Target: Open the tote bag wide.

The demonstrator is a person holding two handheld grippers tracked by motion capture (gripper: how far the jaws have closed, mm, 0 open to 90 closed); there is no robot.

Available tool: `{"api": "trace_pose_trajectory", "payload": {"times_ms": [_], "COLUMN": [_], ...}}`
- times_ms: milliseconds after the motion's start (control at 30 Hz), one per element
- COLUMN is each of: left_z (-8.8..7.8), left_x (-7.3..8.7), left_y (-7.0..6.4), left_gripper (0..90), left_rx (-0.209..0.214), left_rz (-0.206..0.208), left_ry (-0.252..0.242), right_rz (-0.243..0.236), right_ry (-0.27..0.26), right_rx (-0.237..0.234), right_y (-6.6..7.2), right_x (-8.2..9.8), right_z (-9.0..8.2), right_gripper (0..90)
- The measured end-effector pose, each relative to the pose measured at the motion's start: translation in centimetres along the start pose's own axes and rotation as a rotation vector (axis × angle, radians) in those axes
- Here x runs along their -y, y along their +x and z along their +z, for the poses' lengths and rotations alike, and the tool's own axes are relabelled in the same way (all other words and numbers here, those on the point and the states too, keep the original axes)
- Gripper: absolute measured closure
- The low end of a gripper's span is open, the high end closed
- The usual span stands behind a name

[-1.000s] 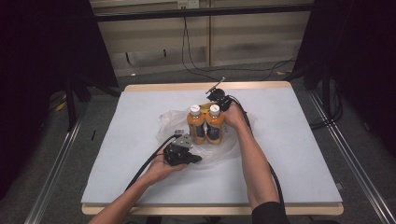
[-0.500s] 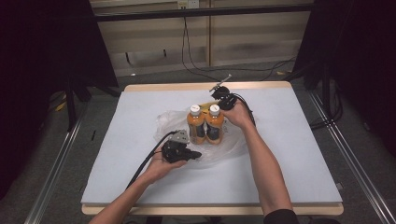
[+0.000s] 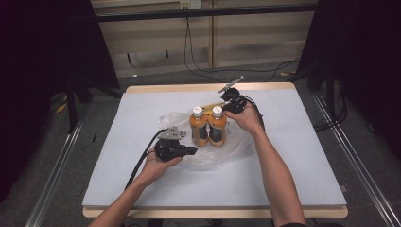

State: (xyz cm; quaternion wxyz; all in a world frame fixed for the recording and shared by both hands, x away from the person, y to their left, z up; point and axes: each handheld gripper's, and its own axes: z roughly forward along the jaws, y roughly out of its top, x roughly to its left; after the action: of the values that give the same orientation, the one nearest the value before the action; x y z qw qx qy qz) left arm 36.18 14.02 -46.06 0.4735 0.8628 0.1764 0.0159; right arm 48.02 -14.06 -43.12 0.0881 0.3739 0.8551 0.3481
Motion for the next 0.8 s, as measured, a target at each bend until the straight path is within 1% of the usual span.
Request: {"api": "trace_pose_trajectory", "payload": {"times_ms": [67,100,133,167,200,233,267,300,333,367,400,433,467,500,533,567,600,633,700,767,800], "left_z": [-0.3,-0.5,-0.6,-0.6,-0.6,-0.6,-0.6,-0.6,-0.7,-0.8,-0.9,-1.1,-1.1,-1.2,-1.4,-1.5,-1.7,-1.8,-1.9,-2.1,-2.3], "left_x": [0.0,0.0,0.0,0.0,0.0,0.1,0.1,0.1,0.1,0.1,0.0,0.0,-0.1,-0.1,-0.2,-0.3,-0.4,-0.5,-0.7,-0.9,-1.0], "left_y": [0.2,0.3,0.3,0.2,0.2,0.4,0.3,0.3,0.3,0.3,0.3,0.2,0.2,0.1,0.1,0.1,0.0,0.0,0.1,-0.1,-0.2], "left_gripper": [89.9,87.7,84.5,82.7,82.1,80.9,78.1,75.0,71.4,68.4,65.0,63.5,60.6,56.7,52.8,48.7,44.9,40.8,35.6,29.1,27.3], "left_rx": [-0.009,-0.024,-0.045,-0.083,-0.087,-0.071,-0.081,-0.092,-0.097,-0.101,-0.101,-0.106,-0.106,-0.113,-0.122,-0.132,-0.150,-0.152,-0.151,-0.161,-0.159], "left_rz": [-0.011,-0.003,-0.001,0.012,0.017,0.000,-0.006,-0.002,0.003,-0.003,0.001,0.007,0.010,0.008,0.017,0.020,0.019,0.019,0.016,0.013,0.008], "left_ry": [-0.010,-0.011,-0.008,0.001,0.013,0.001,-0.003,-0.003,-0.004,-0.009,-0.021,-0.020,-0.037,-0.052,-0.063,-0.076,-0.079,-0.092,-0.095,-0.094,-0.105], "right_rz": [0.001,-0.001,-0.015,-0.016,-0.021,-0.027,-0.028,-0.029,-0.020,-0.021,-0.017,-0.014,-0.023,-0.017,-0.008,-0.001,0.009,0.016,0.031,0.022,0.019], "right_ry": [-0.017,-0.027,-0.039,-0.038,-0.045,-0.060,-0.078,-0.098,-0.115,-0.128,-0.140,-0.148,-0.159,-0.172,-0.187,-0.208,-0.218,-0.228,-0.258,-0.267,-0.272], "right_rx": [0.001,0.000,0.012,0.033,0.034,0.029,0.035,0.047,0.046,0.052,0.071,0.086,0.092,0.115,0.120,0.109,0.121,0.122,0.128,0.123,0.119], "right_y": [-0.1,-0.2,-0.3,-0.2,-0.2,-0.2,-0.2,-0.2,-0.2,-0.2,-0.1,0.0,0.0,0.0,0.0,-0.1,0.0,-0.1,0.1,0.4,0.5], "right_x": [0.2,0.4,0.5,0.6,0.8,0.9,1.0,1.2,1.4,1.6,1.9,2.1,2.3,2.6,2.9,3.2,3.4,3.5,4.0,4.3,4.5], "right_z": [-0.5,-0.7,-1.0,-1.2,-1.4,-1.7,-2.1,-2.5,-2.8,-3.1,-3.5,-3.8,-4.1,-4.5,-4.8,-5.2,-5.5,-5.7,-6.3,-6.7,-6.9], "right_gripper": [90.0,90.0,90.0,90.0,90.0,90.0,90.0,90.0,90.0,85.8,78.0,76.0,71.3,65.6,58.5,53.0,46.5,39.4,26.4,21.9,16.4]}}
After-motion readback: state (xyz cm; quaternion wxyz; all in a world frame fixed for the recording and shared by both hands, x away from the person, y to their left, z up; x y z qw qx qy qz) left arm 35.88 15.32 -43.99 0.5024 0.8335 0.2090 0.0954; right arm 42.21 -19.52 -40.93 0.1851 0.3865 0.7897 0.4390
